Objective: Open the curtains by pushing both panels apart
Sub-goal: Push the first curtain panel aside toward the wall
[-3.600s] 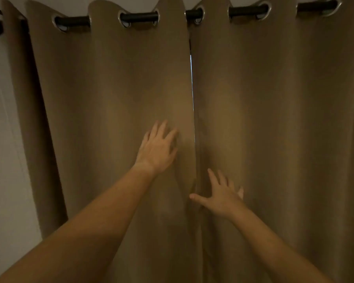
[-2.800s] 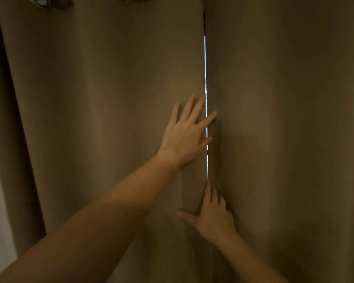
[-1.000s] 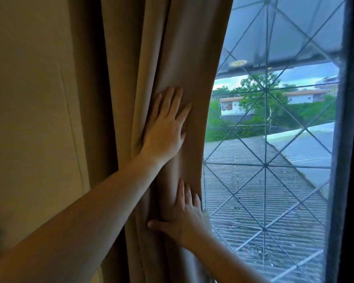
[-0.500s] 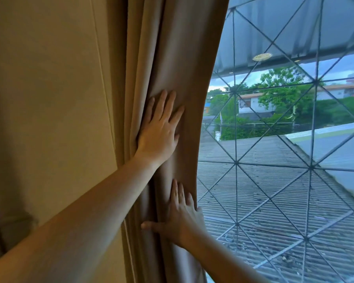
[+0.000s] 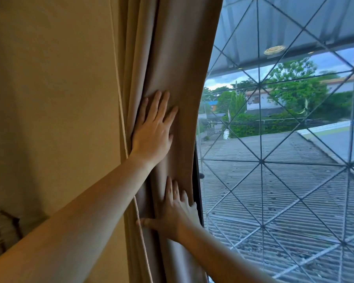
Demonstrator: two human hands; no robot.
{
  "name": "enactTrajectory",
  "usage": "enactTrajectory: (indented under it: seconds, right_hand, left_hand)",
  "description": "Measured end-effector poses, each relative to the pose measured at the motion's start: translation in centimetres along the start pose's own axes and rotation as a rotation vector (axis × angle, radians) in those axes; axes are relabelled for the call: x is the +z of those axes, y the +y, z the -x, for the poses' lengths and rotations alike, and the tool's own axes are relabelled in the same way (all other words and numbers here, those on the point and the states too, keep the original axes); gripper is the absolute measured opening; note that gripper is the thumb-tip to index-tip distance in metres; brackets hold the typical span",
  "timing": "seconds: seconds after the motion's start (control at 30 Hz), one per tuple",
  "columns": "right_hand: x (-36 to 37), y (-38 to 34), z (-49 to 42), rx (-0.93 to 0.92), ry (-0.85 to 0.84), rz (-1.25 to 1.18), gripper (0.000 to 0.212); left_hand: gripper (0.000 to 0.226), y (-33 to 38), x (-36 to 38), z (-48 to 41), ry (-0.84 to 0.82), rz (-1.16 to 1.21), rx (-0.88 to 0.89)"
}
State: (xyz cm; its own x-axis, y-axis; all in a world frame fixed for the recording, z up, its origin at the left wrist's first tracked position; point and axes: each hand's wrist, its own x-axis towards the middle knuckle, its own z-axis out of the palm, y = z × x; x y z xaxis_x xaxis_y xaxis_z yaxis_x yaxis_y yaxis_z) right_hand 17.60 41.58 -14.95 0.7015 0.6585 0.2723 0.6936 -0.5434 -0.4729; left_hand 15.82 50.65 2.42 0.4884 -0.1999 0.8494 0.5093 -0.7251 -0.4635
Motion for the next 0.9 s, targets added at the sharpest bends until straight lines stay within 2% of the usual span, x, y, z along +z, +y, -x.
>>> enactTrajectory:
  seconds: [0.43, 0.9]
  right_hand:
    - [1.4, -1.9, -1.6, 0.003, -0.008, 0.035, 0.151]
    - [-0.4, 2.2, 2.2, 0.004, 0.025, 0.102, 0.147]
  left_hand:
    - [0.079, -2.7, 1.3, 0.8, -0.02, -0.011, -0.007]
    - [0.081, 1.2, -0.9, 1.1, -0.033, 0.033, -0.012]
